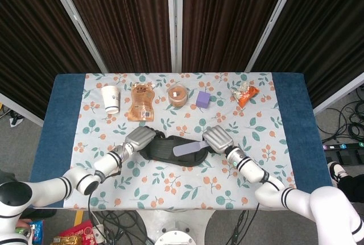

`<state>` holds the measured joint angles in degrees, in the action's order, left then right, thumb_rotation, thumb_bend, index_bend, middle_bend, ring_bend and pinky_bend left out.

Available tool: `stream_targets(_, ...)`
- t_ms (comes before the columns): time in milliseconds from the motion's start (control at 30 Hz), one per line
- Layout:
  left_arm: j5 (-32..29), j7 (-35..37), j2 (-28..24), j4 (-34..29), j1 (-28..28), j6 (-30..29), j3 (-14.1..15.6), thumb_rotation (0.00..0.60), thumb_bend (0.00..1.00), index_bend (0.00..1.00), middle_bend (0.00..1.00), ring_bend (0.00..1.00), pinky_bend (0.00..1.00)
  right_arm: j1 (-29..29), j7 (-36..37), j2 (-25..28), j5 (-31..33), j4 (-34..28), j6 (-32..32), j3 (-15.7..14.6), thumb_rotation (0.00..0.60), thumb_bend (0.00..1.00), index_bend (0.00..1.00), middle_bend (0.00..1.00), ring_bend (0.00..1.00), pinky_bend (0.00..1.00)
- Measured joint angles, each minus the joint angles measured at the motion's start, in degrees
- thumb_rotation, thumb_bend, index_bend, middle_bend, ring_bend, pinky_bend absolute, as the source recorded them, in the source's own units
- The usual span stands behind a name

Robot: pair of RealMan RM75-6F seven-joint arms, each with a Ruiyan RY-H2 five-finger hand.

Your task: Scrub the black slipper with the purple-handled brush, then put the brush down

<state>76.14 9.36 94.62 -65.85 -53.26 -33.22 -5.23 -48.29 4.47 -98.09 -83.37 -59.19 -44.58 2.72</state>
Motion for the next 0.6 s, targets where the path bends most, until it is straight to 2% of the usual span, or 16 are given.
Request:
stream_targets(167, 0.15, 0.3, 0.18, 0.29, -0.22, 0.09, -0.01, 0.6, 0.16, 0.37, 0.46, 0.31, 0.26, 0.64, 2.48, 4.31, -2.58, -4.44, -1.6, -1.63, 0.6, 0.79, 1.0, 1.0, 1.0, 1.0)
stream_targets(267, 0.26, 0.18, 0.18, 0.27, -0.38, 0.15, 0.04, 0.6, 0.16, 0.36, 0.46, 0.31, 0.26, 0.96, 4.17, 5.26, -2.62, -5.21, -3.54, -0.8, 0.6, 0.79, 1.0, 1.0, 1.0, 1.0)
stream_targets(400, 0.12, -0.02, 0.14, 0.1, -0.47, 0.2, 0.05, 0.6, 0.16, 0.36, 0.46, 0.31, 0.26, 0.54, 4.4, 4.4, -1.13, -3.26, -3.87, 1.77, 0.6, 0.79, 1.0, 1.0, 1.0, 1.0)
stream_targets(600, -0.27, -0.43, 0.0, -0.25, -0.65, 0.3, -0.09, 0.6, 0.16, 0.36, 0.46, 0.31, 0.26, -1.78, 0.09, 0.35, 0.72, 2.45, 0.45, 2.51, 0.6, 0.79, 1.0, 1.0, 1.0, 1.0)
